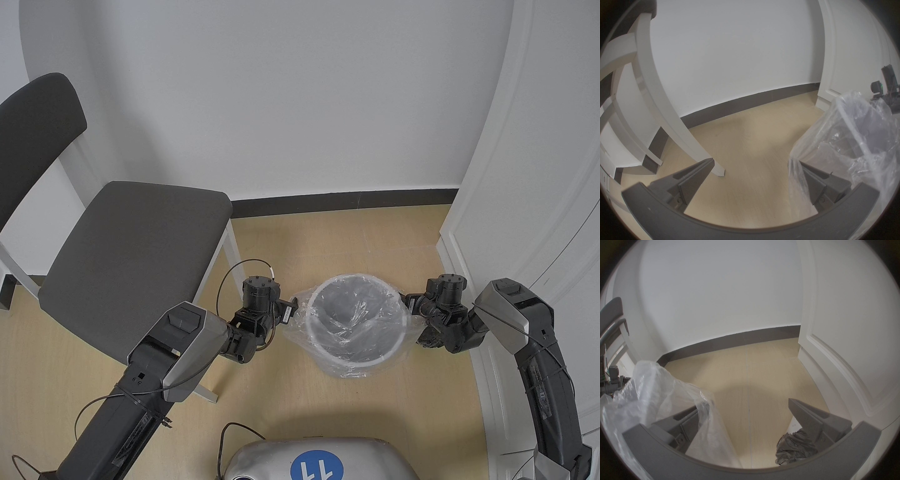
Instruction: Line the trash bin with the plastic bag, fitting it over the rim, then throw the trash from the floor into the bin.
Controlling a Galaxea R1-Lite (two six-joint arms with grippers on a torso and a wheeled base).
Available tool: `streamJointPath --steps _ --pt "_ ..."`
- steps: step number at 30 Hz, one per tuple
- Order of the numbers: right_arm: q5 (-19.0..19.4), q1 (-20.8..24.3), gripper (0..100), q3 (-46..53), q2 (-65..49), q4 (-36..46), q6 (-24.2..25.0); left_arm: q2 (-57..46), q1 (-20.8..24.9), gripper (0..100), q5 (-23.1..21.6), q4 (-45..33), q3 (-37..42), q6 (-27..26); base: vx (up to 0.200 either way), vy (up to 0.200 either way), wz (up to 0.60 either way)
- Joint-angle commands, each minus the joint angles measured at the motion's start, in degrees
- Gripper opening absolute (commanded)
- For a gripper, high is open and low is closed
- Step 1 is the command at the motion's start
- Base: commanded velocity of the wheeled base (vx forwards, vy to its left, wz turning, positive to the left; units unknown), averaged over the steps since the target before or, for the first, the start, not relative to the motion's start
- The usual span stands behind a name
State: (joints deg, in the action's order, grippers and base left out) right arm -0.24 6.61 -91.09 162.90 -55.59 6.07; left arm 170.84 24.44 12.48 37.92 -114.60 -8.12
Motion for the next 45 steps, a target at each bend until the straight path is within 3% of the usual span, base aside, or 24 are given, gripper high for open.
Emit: streamJointPath --steps 1,13,19,23,24,26,33,39,45 --pt "-0.02 -0.28 100 0.3 0.57 0.31 -0.53 0.99 0.08 100 0.0 -0.13 0.01 -0.14 0.0 0.0 0.0" --pt "-0.11 -0.81 100 2.58 -0.83 3.65 -2.12 0.37 0.43 100 1.58 -4.53 0.01 -0.85 0.0 0.0 0.0" --pt "0.77 -1.86 100 11.2 -11.47 3.91 -2.12 -4.2 1.31 100 4.04 -3.12 0.43 -0.41 0.0 0.0 0.0" --pt "3.85 -2.74 100 18.4 -19.29 4.09 -2.47 -11.14 1.4 100 3.95 -2.51 8.61 0.03 0.0 0.0 0.0" --pt "6.84 -3.18 100 21.39 -21.84 4.17 -3.61 -14.48 1.4 100 3.78 -1.19 13.18 0.38 0.0 0.0 0.0" --pt "8.15 -3.62 100 22.53 -22.45 4.17 -5.54 -16.77 1.22 100 3.69 -0.4 17.13 0.56 0.0 0.0 0.0" --pt "8.51 -4.06 100 24.55 -22.98 5.4 -7.21 -18.26 1.4 100 3.6 5.93 27.15 1.26 0.0 0.0 0.0" --pt "10.44 -4.67 100 26.05 -23.33 15.77 -13.54 -17.65 1.66 100 3.43 7.69 29.53 1.26 0.0 0.0 0.0" --pt "11.14 -3.88 100 25.26 -19.2 17.09 -13.98 -17.56 1.84 100 3.16 7.78 29.09 1.44 0.0 0.0 0.0"
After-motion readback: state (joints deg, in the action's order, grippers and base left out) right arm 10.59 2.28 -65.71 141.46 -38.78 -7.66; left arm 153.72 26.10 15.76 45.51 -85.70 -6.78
